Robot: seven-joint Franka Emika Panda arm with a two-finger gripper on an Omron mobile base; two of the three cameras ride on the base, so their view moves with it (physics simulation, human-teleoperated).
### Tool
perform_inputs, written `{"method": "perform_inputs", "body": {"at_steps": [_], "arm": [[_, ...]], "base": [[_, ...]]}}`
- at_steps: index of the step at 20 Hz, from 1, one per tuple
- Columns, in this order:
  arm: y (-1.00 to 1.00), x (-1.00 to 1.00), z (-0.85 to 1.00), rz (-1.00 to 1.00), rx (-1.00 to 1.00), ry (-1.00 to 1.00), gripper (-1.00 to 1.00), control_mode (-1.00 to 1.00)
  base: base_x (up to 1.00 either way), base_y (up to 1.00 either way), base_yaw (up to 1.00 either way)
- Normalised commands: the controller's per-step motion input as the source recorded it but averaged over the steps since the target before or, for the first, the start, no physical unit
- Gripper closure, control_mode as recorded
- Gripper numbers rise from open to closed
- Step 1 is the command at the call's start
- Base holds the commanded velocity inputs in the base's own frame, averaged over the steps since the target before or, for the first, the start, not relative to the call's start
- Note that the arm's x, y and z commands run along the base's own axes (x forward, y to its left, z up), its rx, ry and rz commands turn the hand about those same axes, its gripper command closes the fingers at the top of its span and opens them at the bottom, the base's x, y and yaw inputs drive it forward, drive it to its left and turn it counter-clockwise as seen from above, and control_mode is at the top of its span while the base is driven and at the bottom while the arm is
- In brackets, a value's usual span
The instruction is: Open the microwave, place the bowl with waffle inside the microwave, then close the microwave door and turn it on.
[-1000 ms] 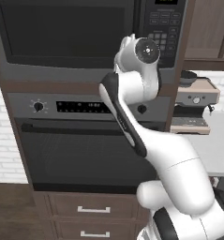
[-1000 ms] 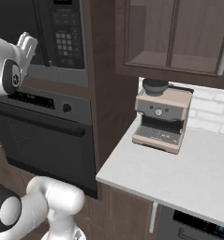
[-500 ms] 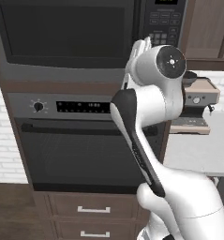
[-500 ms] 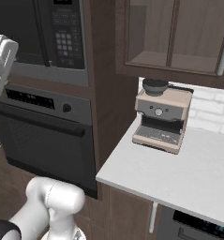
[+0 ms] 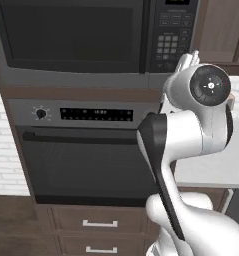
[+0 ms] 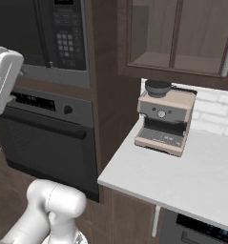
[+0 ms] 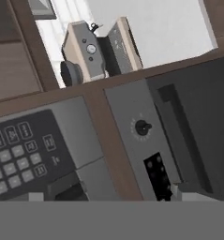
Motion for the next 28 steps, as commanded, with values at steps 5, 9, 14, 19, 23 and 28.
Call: {"method": "perform_inputs", "body": {"at_steps": [5,9,14,19,23,28], "arm": [[-0.66,-0.01,0.00,-0.24,0.00,0.13,-1.00,-1.00],[-0.05,0.01,0.00,-0.09,0.00,0.07,-1.00,-1.00],[0.02,0.21,-0.05,-0.02,0.00,0.00,-1.00,-1.00],[-0.05,0.27,-0.14,0.00,0.00,-0.02,-1.00,-1.00],[-0.03,0.30,-0.17,0.00,0.00,-0.03,-1.00,-1.00],[-0.03,0.34,-0.03,0.00,0.00,-0.09,-1.00,-1.00]], "base": [[0.00,0.00,0.00],[0.00,0.00,0.00],[0.00,0.00,0.00],[0.00,0.00,0.00],[0.00,0.00,0.00],[0.00,0.00,0.00]]}}
